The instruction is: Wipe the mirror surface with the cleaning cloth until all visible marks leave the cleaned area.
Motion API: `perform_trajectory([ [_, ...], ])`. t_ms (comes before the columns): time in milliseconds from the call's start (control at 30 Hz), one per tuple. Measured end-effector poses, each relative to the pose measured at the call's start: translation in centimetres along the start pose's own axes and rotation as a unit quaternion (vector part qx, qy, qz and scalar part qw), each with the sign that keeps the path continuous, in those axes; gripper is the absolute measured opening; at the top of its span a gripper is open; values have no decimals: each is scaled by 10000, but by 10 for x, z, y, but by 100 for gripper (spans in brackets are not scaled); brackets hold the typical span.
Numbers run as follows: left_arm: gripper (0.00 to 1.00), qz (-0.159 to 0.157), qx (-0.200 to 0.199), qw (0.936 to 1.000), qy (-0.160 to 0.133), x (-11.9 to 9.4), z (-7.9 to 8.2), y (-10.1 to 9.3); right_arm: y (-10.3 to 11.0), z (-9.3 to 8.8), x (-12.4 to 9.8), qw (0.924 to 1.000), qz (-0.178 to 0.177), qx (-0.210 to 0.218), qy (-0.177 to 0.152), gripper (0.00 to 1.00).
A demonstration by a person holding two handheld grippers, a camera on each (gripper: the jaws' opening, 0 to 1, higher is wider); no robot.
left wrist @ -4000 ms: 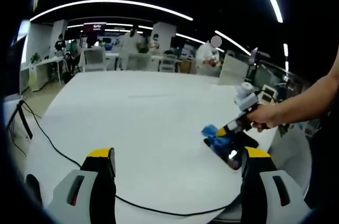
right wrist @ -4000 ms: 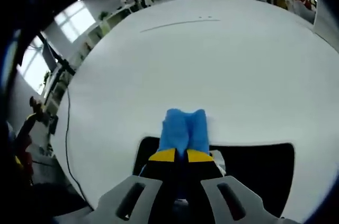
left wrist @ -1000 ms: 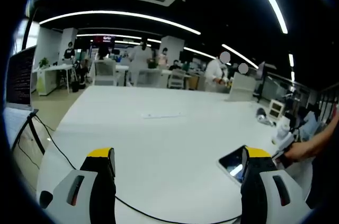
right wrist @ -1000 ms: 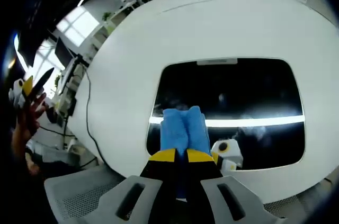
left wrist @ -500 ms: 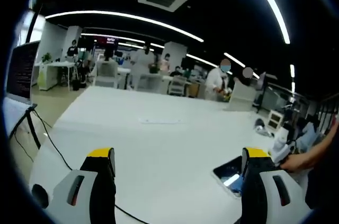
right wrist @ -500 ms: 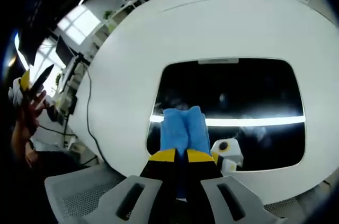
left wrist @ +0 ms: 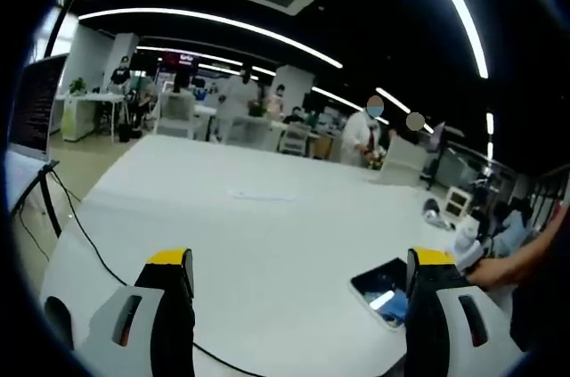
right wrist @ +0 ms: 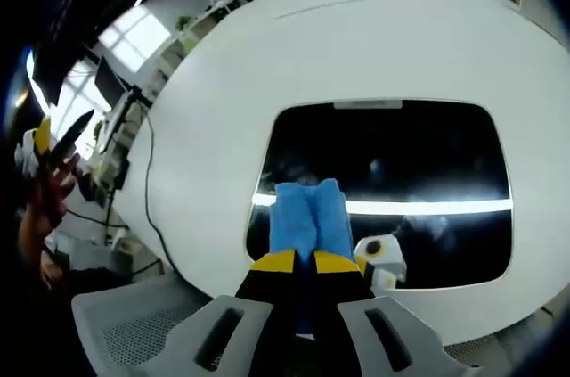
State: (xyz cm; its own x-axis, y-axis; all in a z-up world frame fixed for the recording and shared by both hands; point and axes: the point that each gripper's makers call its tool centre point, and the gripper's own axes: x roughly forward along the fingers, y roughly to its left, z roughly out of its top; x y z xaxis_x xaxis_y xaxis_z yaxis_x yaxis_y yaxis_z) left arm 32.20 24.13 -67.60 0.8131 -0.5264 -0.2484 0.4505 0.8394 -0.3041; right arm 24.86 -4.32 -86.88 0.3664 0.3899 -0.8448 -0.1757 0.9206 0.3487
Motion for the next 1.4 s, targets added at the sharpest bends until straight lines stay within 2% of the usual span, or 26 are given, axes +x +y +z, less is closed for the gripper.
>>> perform_trajectory([
  [200,100,105,16,9999,-17,-5,4,10,0,0,0,10000,2,30,2,0],
  [333,100,83,45,9999,-60,-2,8,10,0,0,0,10000,3,29,-19,0],
  [533,100,55,76,10000,34,2,5,8,0,0,1,9999,28,87,-60,0],
  [700,100,77,48,10000,5,2,7,10,0,0,0,10000,22,65,-43,0],
  [900,100,236,-34,9997,1,-8,5,20,-3,1,-1,10000,23,69,58,0],
  [1000,100,247,-20,9997,0,-11,0,15,-12,0,-5,9999,-13,104,87,0],
  [1067,100,319,47,9992,250,-12,-10,17,-15,0,-6,9998,5,144,98,0],
  [1267,100,446,165,9988,139,-22,-4,13,-18,2,-7,9998,16,135,135,0],
  [1400,100,600,109,9980,152,-32,-6,18,-24,7,-7,9984,84,481,283,0],
])
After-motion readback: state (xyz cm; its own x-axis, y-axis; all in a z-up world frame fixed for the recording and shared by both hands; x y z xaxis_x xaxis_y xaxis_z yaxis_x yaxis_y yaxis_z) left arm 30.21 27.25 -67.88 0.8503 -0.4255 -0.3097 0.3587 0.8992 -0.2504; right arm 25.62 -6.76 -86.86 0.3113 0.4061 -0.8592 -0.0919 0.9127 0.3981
